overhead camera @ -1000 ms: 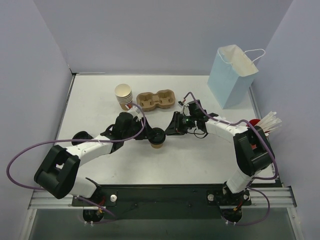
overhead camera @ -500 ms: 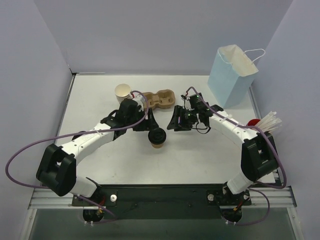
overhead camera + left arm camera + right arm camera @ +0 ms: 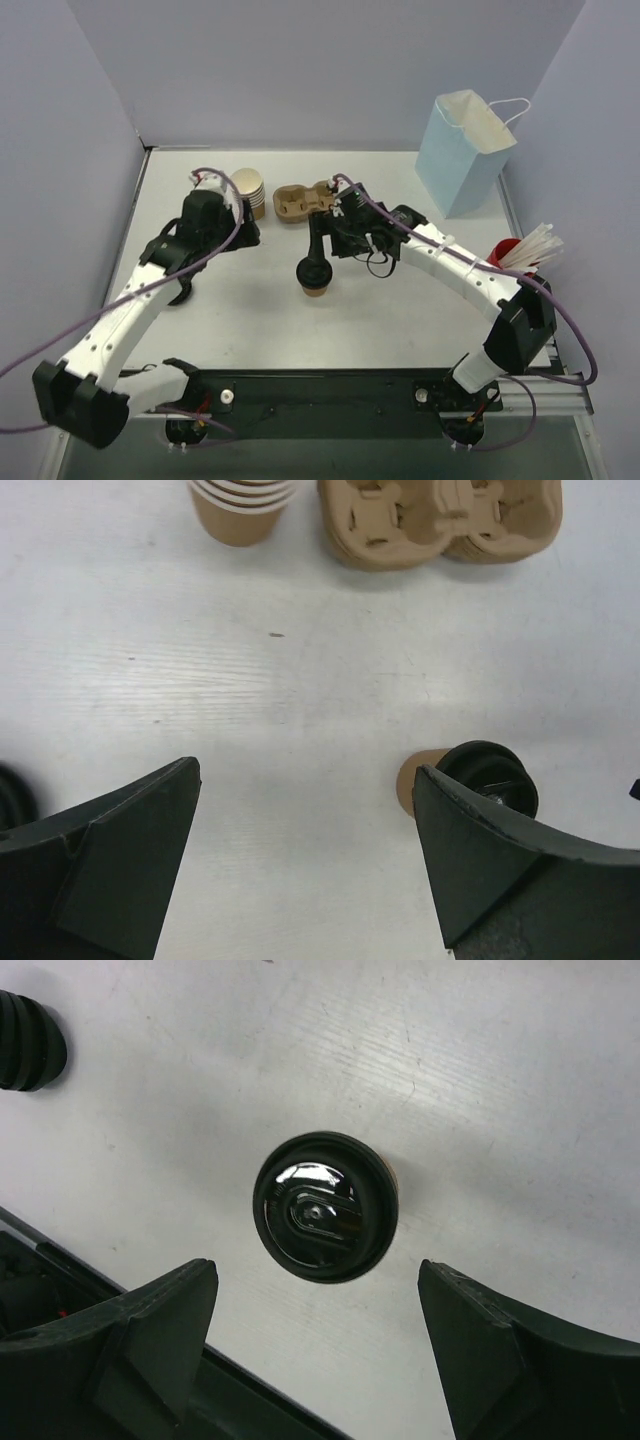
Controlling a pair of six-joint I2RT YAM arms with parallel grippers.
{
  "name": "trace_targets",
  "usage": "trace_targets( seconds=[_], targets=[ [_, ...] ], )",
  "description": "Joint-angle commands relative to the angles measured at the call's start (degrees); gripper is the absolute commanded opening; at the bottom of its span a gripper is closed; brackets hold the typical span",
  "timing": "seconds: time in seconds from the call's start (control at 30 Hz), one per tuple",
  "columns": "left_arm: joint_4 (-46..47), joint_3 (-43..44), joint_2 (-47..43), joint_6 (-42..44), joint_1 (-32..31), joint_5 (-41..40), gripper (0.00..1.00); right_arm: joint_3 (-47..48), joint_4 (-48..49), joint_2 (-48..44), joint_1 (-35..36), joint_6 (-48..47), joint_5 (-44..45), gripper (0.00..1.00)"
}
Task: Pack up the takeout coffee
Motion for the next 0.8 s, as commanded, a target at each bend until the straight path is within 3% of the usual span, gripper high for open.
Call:
trace_targets(
  seconds=[0.0, 0.13, 0.3, 0.5, 0.63, 0.77],
  targets=[
    [-5.5, -3.7, -10.4, 3.8, 0.7, -12.0, 0.97, 5.8, -5.5, 5.4, 3.6, -2.0, 8.9, 0.84],
    [-3.6, -9.0, -17.8, 5.1, 0.9, -15.7, 0.97, 10.6, -7.3, 9.9, 6.0, -3.0, 12.1, 0.82],
    [-4.0, -9.1, -21.0, 5.6, 0.9, -18.0, 0.97, 16.3, -11.7, 15.6, 8.2, -3.9, 16.4, 0.81],
    [-4.0, -9.4, -22.6, 6.1, 1.0, -18.7, 0.97, 15.4, -12.0, 19.2, 10.0, -3.8, 16.5, 0.8],
    [-4.0, -9.5, -22.6, 6.2, 1.0, -18.6, 0.97, 13.8, -11.9, 20.8, 10.3, -2.8, 16.8, 0.7],
    [-4.2, -9.4, -22.3, 6.2, 1.0, -18.9, 0.97, 12.9, -12.0, 21.0, 10.3, -2.7, 16.7, 0.68]
  ],
)
